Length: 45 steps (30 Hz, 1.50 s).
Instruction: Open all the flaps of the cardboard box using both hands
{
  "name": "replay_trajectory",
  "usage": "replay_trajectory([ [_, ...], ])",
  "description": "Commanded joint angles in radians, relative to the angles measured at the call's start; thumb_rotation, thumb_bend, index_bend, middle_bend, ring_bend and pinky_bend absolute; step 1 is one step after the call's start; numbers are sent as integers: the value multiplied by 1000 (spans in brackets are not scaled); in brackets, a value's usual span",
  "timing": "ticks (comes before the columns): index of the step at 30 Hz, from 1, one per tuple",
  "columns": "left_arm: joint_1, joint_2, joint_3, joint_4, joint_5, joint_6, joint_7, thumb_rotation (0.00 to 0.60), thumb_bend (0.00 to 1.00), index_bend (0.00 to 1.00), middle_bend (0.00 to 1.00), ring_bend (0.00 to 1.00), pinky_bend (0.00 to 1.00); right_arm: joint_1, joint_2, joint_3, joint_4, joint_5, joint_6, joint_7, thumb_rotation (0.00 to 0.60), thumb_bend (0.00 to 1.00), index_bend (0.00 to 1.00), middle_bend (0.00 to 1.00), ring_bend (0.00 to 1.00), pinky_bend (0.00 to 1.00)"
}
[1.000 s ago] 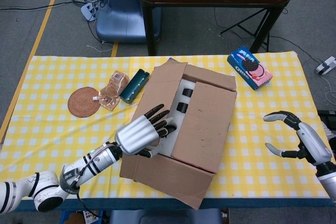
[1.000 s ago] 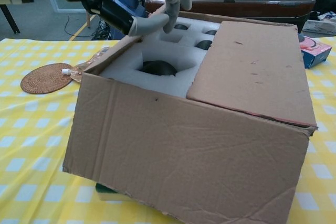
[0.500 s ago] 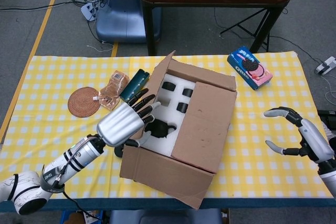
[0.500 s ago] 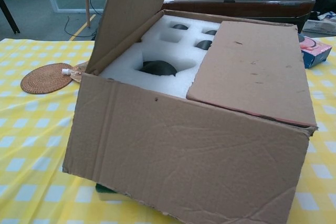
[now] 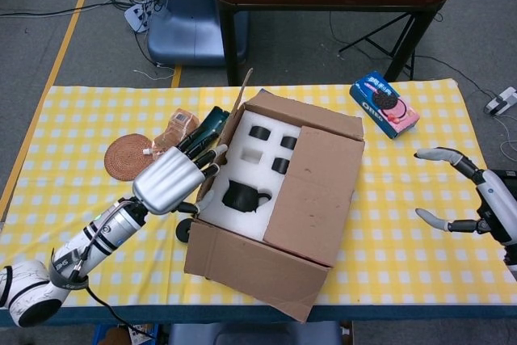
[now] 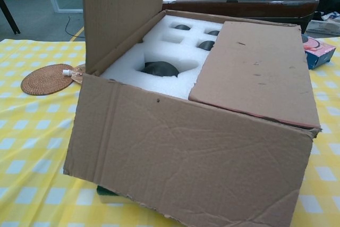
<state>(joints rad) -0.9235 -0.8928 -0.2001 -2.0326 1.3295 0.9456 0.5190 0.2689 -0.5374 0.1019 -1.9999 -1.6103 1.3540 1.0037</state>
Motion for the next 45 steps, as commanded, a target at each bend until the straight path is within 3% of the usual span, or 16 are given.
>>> replay_trajectory([
  [1,7,8,2,5,-2,1,2,182,544,501,186,67,0,0,0,1,0,0,-3,2,600,167,214,228,159,84],
  [35,55,84,5,-18,-97,1,57,187,545,488,186,66,0,-8,-13,-13,36,-16,-27,24,600,167,214,227,159,83],
  [42,90,64,22,-5,-191,20,39,191,532,361,186,68,0,19,-38,-38,53,-40,-127,-145,600,184,214,227,159,83],
  [45,112,55,25,9,-227,32,-5,192,531,339,186,72,0,48,-47,-39,45,-65,-172,-212,600,281,214,227,159,83],
])
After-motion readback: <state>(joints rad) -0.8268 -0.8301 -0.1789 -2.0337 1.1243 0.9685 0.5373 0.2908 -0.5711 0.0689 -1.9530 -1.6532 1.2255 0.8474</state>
